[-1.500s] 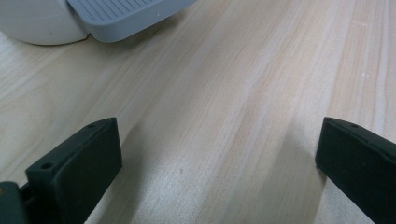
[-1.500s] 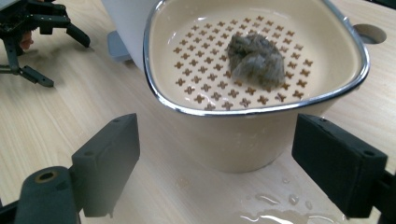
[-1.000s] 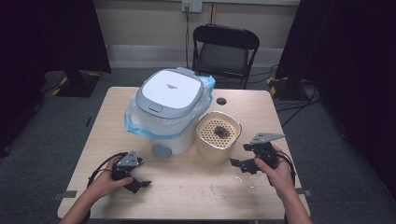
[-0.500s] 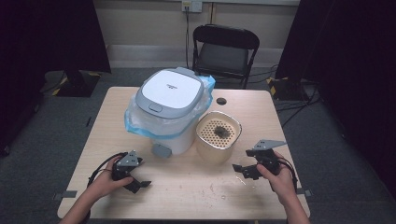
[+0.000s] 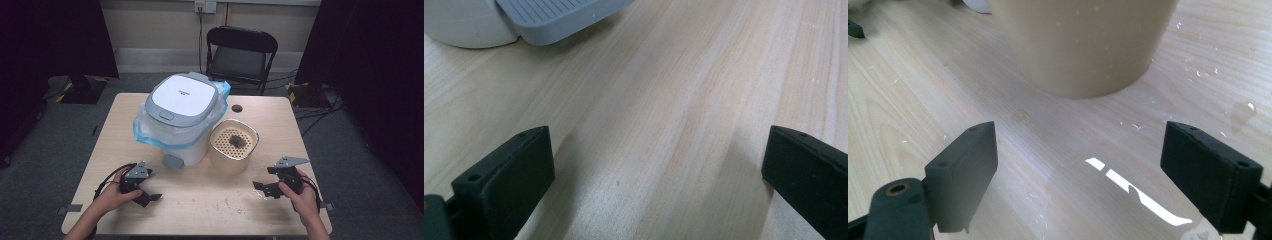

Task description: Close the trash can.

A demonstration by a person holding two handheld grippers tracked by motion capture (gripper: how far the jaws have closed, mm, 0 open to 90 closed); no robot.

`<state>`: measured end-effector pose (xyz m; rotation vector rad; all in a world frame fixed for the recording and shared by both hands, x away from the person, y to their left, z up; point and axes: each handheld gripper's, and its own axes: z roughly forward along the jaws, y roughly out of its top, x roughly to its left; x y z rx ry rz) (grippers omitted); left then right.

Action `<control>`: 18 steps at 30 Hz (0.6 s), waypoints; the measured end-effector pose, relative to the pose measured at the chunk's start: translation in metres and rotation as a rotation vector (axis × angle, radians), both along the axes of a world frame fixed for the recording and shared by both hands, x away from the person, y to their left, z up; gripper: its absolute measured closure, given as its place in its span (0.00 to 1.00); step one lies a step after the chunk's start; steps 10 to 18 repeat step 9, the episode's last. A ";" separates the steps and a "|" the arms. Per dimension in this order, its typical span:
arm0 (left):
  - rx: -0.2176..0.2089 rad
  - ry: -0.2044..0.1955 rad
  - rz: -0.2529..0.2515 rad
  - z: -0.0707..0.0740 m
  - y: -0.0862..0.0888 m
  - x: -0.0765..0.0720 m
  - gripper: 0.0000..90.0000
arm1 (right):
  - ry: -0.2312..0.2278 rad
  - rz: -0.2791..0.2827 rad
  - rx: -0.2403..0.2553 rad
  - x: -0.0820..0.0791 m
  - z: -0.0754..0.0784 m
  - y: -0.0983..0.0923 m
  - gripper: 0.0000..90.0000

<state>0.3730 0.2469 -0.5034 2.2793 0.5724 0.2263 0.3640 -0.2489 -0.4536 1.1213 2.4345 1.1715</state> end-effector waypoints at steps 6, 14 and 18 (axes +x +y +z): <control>0.000 0.000 0.000 0.000 0.000 0.000 0.00 | 0.003 -0.012 0.003 -0.003 -0.005 -0.006 0.16; 0.000 0.000 0.000 0.000 0.000 0.000 0.00 | 0.005 -0.013 0.014 -0.005 -0.007 -0.008 0.16; 0.000 0.000 0.000 0.000 0.000 0.000 0.00 | 0.005 -0.013 0.014 -0.005 -0.007 -0.008 0.16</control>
